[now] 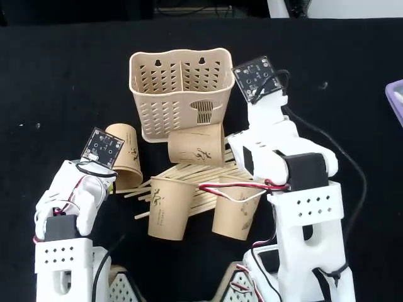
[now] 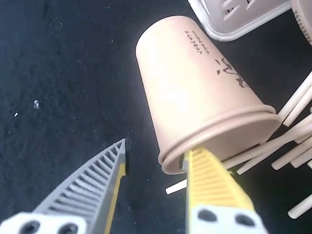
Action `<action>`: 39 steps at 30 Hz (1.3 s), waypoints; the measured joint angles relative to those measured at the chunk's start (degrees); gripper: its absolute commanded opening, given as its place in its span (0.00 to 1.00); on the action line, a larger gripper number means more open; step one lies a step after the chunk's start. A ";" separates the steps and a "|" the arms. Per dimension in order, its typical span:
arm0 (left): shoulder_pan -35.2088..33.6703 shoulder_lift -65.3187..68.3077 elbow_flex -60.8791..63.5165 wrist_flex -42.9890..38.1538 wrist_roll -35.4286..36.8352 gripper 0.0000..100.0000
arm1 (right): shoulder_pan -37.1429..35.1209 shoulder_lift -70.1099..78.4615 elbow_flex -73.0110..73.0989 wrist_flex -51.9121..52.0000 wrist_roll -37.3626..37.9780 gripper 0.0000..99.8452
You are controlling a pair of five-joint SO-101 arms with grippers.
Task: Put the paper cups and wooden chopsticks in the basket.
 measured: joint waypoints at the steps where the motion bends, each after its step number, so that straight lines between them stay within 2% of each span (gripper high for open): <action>1: 0.00 0.00 0.00 0.00 0.00 0.19 | 0.00 0.00 0.00 0.00 0.00 0.19; 21: 0.00 -0.09 2.37 -0.35 0.00 0.19 | 0.00 0.00 0.00 0.00 0.00 0.19; 27: 0.00 0.00 4.40 -5.10 0.00 0.19 | 0.00 0.00 0.00 0.00 0.00 0.19; 32: 0.00 0.00 5.36 -5.80 0.00 0.19 | 0.00 0.00 0.00 0.00 0.00 0.19; 34: 0.00 0.00 5.45 -5.80 0.00 0.16 | 0.00 0.00 0.00 0.00 0.00 0.19; 38: 0.00 0.00 5.45 -5.80 0.00 0.03 | 0.00 0.00 0.00 0.00 0.00 0.19; 39: 0.00 0.00 5.45 -5.80 0.00 0.03 | 0.00 0.00 0.00 0.00 0.00 0.19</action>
